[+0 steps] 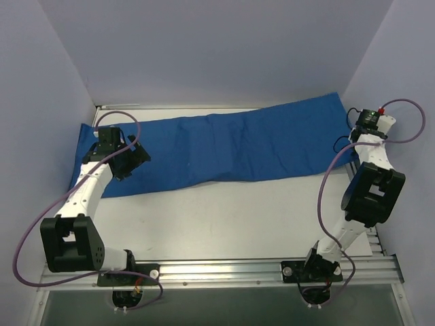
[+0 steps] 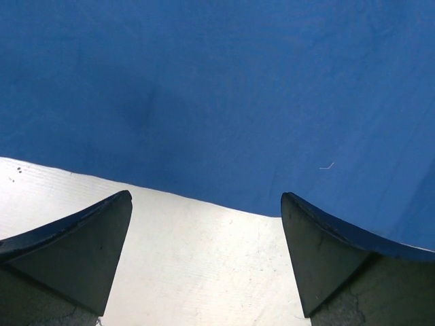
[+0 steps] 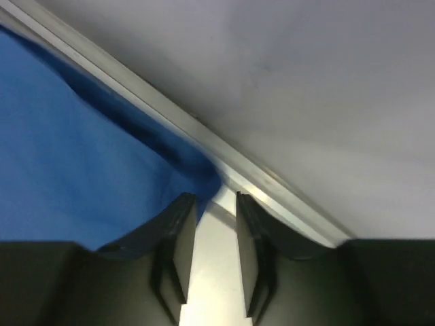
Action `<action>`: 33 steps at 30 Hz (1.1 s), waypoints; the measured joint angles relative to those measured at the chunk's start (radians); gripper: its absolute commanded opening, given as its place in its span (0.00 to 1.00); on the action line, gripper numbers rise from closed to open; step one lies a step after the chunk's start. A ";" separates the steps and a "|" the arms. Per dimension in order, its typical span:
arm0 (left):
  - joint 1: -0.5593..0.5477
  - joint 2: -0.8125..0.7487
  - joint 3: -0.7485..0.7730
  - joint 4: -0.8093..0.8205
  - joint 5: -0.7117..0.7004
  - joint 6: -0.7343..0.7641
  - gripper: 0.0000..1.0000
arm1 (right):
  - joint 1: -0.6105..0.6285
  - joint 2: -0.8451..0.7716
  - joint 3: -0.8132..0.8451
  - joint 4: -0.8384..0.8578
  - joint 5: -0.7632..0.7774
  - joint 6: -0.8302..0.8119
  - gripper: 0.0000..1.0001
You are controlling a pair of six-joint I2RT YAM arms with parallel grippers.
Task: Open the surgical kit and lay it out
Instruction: Open the surgical kit at the center of the board.
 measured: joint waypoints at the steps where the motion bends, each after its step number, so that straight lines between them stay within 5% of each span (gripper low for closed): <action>1: -0.001 0.005 0.000 0.007 0.004 -0.001 1.00 | -0.014 0.011 0.000 -0.004 0.016 -0.002 0.62; 4: -0.001 0.047 0.017 0.010 0.010 0.000 1.00 | 0.004 0.036 0.003 -0.021 0.027 -0.011 0.82; 9: -0.001 0.198 0.101 -0.003 0.026 0.011 1.00 | 0.157 0.041 0.003 -0.039 0.032 -0.023 0.82; 13: 0.000 0.306 0.156 -0.008 0.043 0.028 0.73 | 0.282 0.015 -0.020 -0.009 -0.049 -0.017 0.65; 14: 0.003 0.327 0.166 -0.014 0.053 0.036 0.60 | 0.296 -0.001 -0.043 0.014 -0.101 -0.008 0.50; 16: 0.009 0.368 0.191 -0.030 0.070 0.042 0.50 | 0.302 -0.028 -0.092 0.062 -0.212 0.021 0.28; 17: 0.013 0.389 0.205 -0.035 0.080 0.048 0.46 | 0.299 -0.032 -0.112 0.090 -0.260 0.043 0.10; 19: 0.020 0.426 0.232 -0.040 0.088 0.054 0.37 | 0.296 -0.026 -0.148 0.150 -0.362 0.087 0.00; 23: 0.029 0.526 0.301 -0.055 0.104 0.073 0.29 | 0.310 0.030 -0.199 0.240 -0.468 0.159 0.00; 33: 0.051 0.745 0.506 -0.134 0.139 0.098 0.30 | 0.348 0.097 -0.324 0.380 -0.529 0.283 0.00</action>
